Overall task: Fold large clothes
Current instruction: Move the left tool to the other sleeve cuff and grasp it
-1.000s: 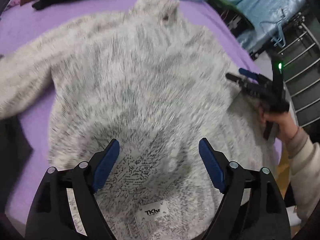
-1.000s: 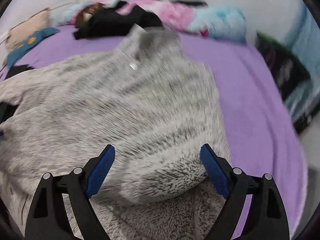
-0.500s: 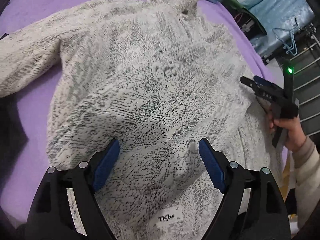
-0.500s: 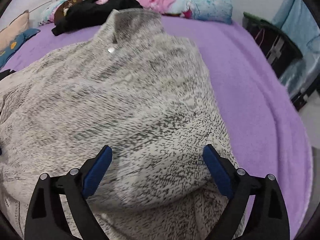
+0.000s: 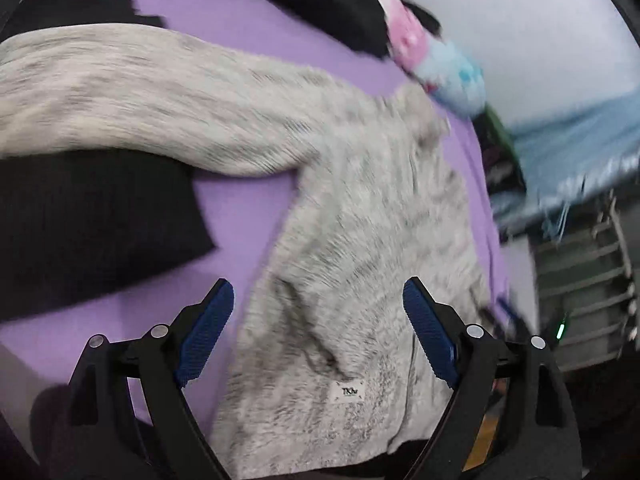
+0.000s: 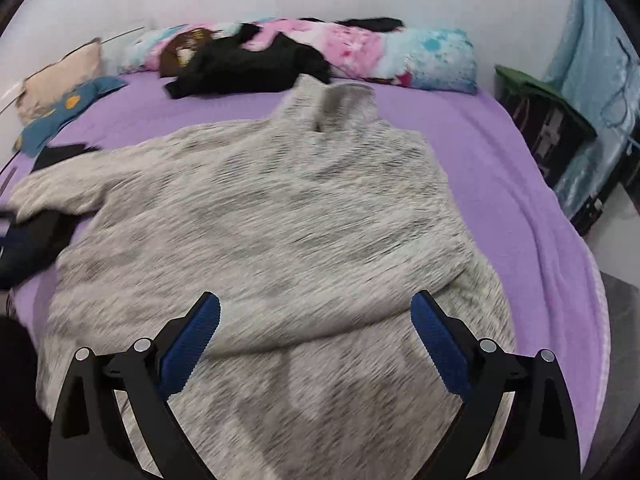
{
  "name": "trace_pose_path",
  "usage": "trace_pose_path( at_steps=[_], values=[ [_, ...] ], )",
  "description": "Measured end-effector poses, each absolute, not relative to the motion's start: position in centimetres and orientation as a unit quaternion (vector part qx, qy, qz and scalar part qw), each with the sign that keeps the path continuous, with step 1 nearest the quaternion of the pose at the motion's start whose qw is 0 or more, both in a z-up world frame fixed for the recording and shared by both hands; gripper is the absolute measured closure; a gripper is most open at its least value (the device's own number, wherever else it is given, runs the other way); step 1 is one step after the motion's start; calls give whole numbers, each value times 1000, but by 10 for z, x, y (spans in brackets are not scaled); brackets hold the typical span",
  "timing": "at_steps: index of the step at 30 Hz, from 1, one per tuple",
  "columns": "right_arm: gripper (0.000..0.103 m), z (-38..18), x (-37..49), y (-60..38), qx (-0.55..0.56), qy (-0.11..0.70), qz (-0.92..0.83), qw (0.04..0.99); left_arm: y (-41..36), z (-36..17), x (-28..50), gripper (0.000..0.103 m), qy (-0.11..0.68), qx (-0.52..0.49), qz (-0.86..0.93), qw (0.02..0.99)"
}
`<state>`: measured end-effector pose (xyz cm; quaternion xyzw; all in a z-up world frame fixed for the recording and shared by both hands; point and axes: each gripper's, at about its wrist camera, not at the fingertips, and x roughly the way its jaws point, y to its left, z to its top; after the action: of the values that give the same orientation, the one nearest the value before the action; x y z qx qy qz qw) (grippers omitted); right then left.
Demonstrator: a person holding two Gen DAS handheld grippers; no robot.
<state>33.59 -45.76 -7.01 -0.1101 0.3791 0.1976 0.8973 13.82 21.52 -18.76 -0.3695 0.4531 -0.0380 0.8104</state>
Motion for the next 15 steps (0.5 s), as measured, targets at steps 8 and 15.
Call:
trace_pose_path(
  at_steps=[8, 15],
  values=[
    [9, -60, 274, -432, -109, 372, 219, 895, 300, -188, 92, 20, 395, -458, 4, 796],
    [9, -57, 225, -416, -133, 364, 239, 890, 391, -207, 53, 20, 320, -588, 27, 742]
  ],
)
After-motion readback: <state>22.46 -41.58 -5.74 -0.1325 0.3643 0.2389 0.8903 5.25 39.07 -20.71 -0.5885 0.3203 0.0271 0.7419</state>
